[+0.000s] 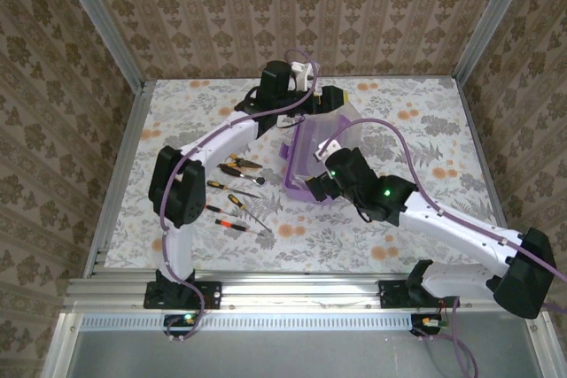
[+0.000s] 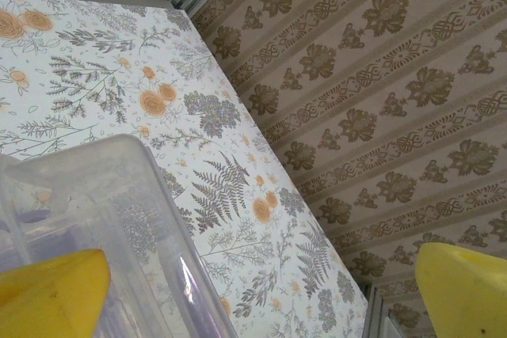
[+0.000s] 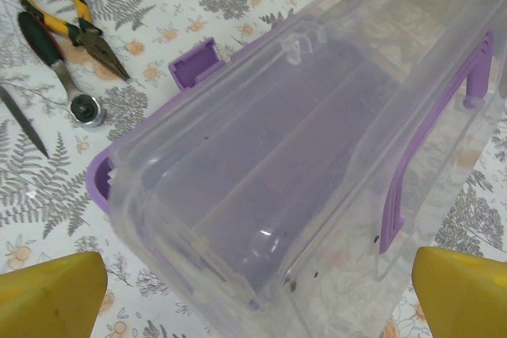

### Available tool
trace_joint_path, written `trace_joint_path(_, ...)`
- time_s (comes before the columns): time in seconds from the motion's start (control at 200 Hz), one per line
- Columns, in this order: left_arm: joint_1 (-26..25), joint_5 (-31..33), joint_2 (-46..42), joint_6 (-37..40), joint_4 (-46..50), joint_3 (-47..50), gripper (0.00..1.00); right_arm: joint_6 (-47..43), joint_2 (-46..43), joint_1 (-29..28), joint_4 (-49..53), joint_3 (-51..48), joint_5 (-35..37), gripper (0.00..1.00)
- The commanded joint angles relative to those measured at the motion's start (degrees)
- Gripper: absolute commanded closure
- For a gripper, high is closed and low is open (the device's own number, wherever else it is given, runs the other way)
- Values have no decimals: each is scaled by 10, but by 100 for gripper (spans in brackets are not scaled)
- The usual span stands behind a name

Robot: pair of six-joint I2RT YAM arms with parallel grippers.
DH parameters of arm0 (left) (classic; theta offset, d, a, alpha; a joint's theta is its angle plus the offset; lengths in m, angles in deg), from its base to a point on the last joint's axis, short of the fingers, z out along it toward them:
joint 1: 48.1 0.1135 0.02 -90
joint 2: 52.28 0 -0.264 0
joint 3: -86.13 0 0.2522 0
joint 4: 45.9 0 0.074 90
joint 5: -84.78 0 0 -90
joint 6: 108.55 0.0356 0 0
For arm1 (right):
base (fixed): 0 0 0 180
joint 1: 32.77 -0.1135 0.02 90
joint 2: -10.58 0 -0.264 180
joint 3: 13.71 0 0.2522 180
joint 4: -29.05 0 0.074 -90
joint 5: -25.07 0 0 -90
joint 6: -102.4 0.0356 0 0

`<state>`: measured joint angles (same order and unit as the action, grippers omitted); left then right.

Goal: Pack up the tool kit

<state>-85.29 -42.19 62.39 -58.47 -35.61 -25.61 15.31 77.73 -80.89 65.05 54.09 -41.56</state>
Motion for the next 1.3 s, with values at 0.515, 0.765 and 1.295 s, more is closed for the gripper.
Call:
trace_joint_path(0.515,-3,-22,12,-4,-5,-7,0,27,60,-47,-25,16,121,0)
trace_joint_path(0.765,-3,-23,11,-3,-5,-9,0,40,59,-51,-29,17,212,0)
trace_joint_path(1.295,-2,-23,7,-4,-11,-1,0,18,-12,-30,-54,-20,215,0)
